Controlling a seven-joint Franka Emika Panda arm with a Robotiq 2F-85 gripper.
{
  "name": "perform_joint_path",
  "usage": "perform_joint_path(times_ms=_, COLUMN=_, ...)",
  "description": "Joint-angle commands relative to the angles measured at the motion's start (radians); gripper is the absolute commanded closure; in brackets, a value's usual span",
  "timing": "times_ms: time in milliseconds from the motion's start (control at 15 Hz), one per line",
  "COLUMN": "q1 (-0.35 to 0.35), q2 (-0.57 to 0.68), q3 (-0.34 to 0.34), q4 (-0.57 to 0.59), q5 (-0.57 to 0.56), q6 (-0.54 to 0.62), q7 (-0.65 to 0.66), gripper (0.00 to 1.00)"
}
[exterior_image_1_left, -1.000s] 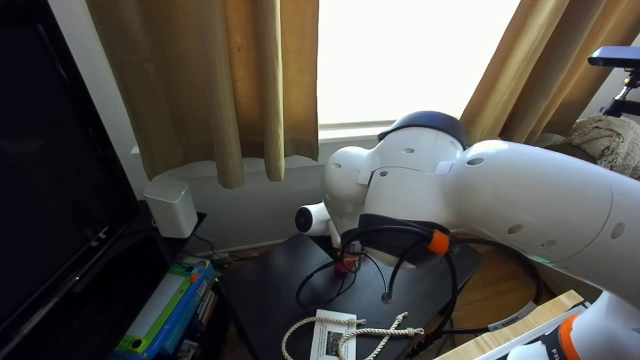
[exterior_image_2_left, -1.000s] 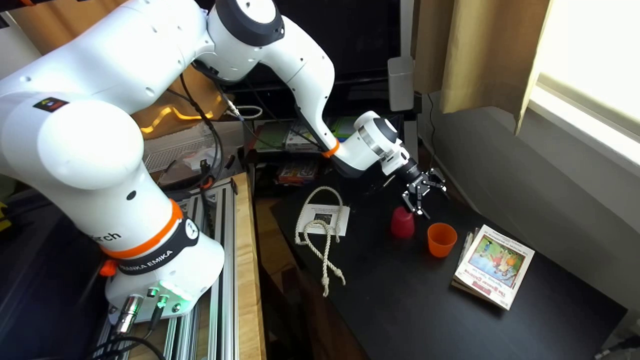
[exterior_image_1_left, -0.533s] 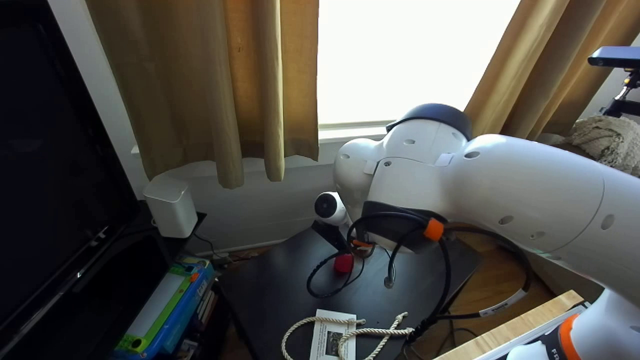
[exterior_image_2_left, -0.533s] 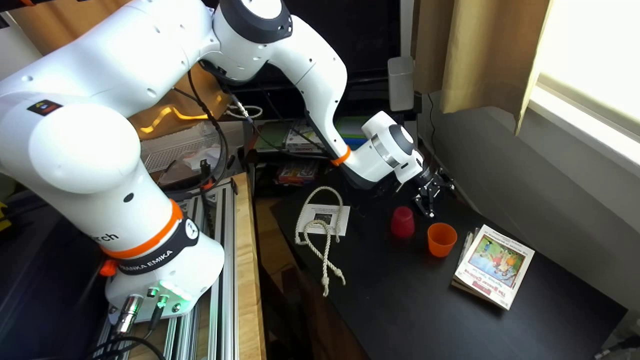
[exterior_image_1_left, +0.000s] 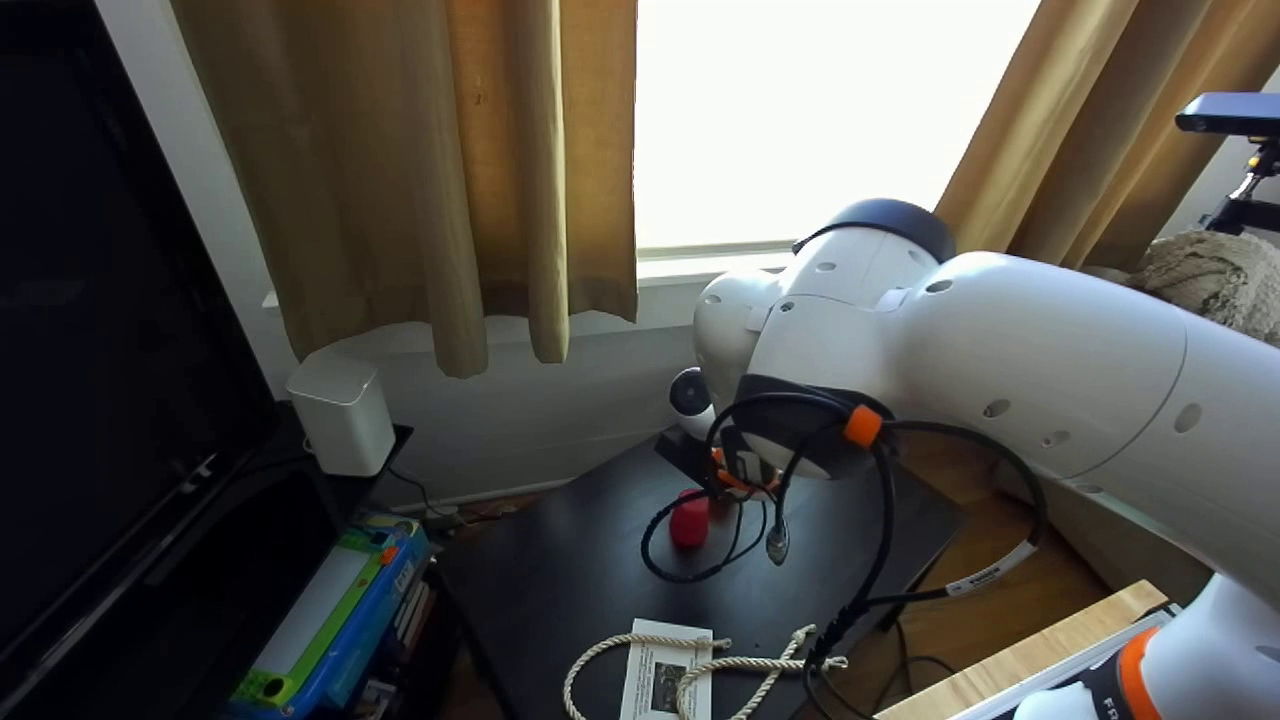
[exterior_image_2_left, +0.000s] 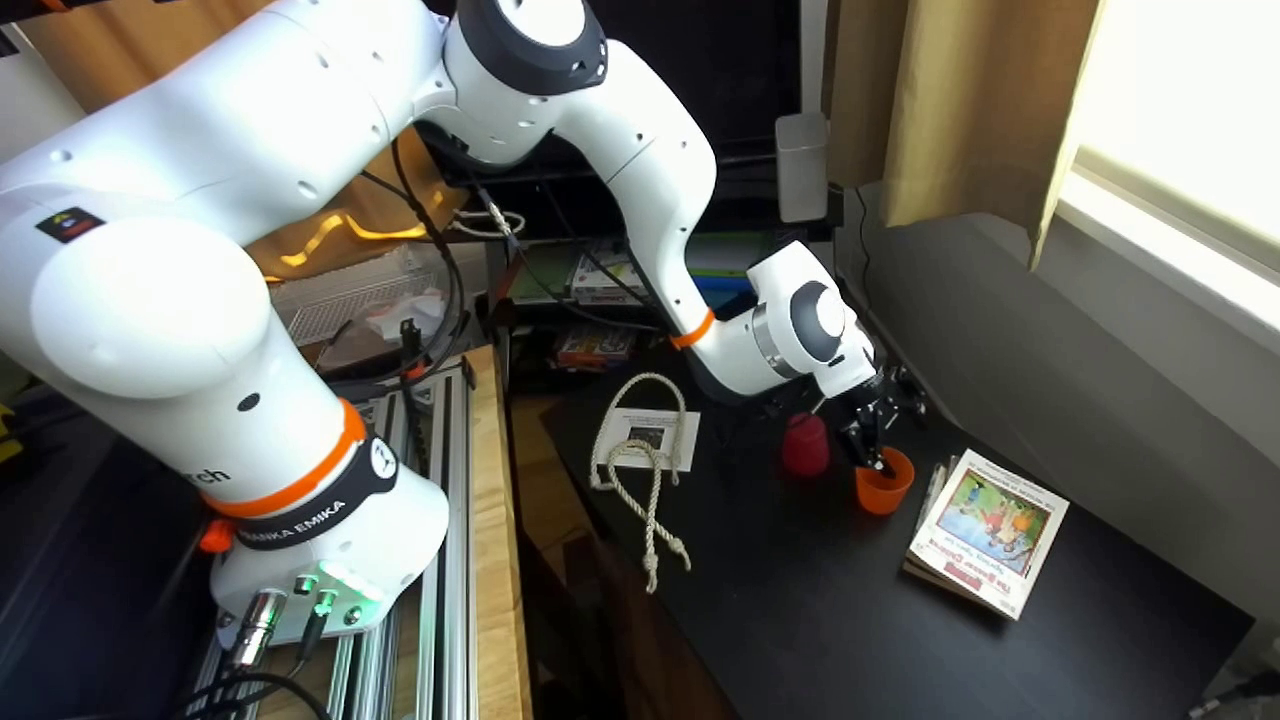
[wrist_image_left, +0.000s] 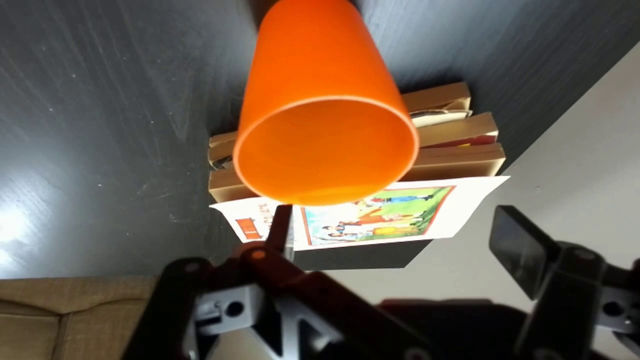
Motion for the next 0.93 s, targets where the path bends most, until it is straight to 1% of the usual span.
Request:
perform_joint_path(times_ms=0, q1=-0.049, q2=0.011, q3=0.053, q4=-0.005, q5=0.138, q6=0.085, q7=-0.138, gripper=0.0)
perform_joint_path(times_ms=133, q1=-0.054, q2=0.028, q3=0.058, q4=-0.002, q5=0.213, q6=0.128, q7=-0.2, gripper=0.0)
perform_joint_path(times_ms=267, q1=-0.072, q2=0.032, q3=0.081, q4=-0.001, q5=0.286, q6=0.163, q7=-0.273, gripper=0.0)
perform_joint_path(times_ms=400, q1=-0.111, q2=0.018, q3=0.13, q4=0.004, q5=0.339, q6=0.145, q7=-0.362, gripper=0.0)
perform_joint_path(times_ms=667, q1=-0.156, q2=0.014, q3=0.19, q4=0.013, q5=0.431, q6=0.123, q7=-0.497, gripper=0.0)
perform_joint_path(times_ms=867, q1=-0.15, q2=0.004, q3=0.197, q4=-0.001, q5=0.493, q6=0.079, q7=-0.56, gripper=0.0)
